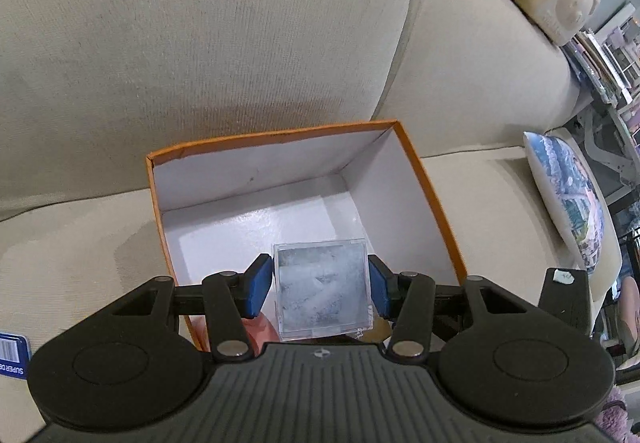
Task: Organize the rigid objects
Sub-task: 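Carry the clear cube box and brown gift box over the shoebox with both tools, then release the brown gift box into the shoebox with the right tool while the left tool lowers the cube box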
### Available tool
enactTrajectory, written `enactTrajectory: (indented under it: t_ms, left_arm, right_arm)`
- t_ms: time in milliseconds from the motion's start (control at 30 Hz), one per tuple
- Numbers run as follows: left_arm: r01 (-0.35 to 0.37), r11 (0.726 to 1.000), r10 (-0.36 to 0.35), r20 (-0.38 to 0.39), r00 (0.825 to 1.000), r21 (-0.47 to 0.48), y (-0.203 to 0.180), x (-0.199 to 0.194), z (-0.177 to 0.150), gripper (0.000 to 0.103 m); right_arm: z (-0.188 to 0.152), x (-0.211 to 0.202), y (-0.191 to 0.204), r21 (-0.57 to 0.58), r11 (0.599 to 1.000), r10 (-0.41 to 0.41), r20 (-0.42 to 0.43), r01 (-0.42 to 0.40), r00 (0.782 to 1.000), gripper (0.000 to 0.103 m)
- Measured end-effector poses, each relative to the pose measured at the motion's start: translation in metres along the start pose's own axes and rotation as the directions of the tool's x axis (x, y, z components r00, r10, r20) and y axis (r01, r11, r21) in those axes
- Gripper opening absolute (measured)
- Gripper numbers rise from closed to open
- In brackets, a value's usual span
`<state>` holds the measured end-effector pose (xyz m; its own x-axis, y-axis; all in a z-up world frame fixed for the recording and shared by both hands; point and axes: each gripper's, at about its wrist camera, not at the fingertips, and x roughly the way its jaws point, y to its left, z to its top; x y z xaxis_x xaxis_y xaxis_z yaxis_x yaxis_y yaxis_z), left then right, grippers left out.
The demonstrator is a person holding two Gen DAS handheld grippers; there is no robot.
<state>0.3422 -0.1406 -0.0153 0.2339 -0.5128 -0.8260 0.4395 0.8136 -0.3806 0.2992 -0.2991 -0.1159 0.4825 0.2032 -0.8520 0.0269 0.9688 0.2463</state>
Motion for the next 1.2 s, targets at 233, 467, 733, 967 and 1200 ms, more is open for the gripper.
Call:
enactTrajectory:
  t_ms: [233, 467, 733, 967, 1200]
  left_arm:
    - [0.014, 1.000, -0.014, -0.007, 1.000, -0.005, 0.003, 0.003, 0.002, 0.057]
    - [0.012, 1.000, -0.012, -0.018, 1.000, -0.007, 0.003, 0.004, 0.003, 0.057]
    - [0.008, 1.000, -0.008, -0.033, 0.999, 0.015, -0.003, 0.009, 0.004, 0.057]
    - [0.013, 0.999, -0.011, -0.057, 0.998, 0.038, -0.010, 0.021, 0.006, 0.057]
    - [0.017, 0.999, -0.014, -0.091, 0.996, 0.033, -0.015, 0.034, 0.005, 0.057]
  right_arm:
    - [0.005, 0.005, 0.000, -0.008, 1.000, 0.007, -0.025, -0.007, 1.000, 0.062]
    - [0.014, 0.004, -0.005, 0.043, 0.998, 0.049, -0.048, -0.047, 0.998, 0.066]
    - [0.020, 0.000, -0.016, 0.087, 0.995, 0.042, -0.049, -0.038, 0.998, 0.043]
    - [0.009, -0.008, -0.017, 0.083, 0.996, 0.044, -0.078, -0.037, 0.996, 0.037]
    - [0.003, -0.035, -0.014, 0.037, 0.999, 0.030, 0.005, -0.030, 1.000, 0.030]
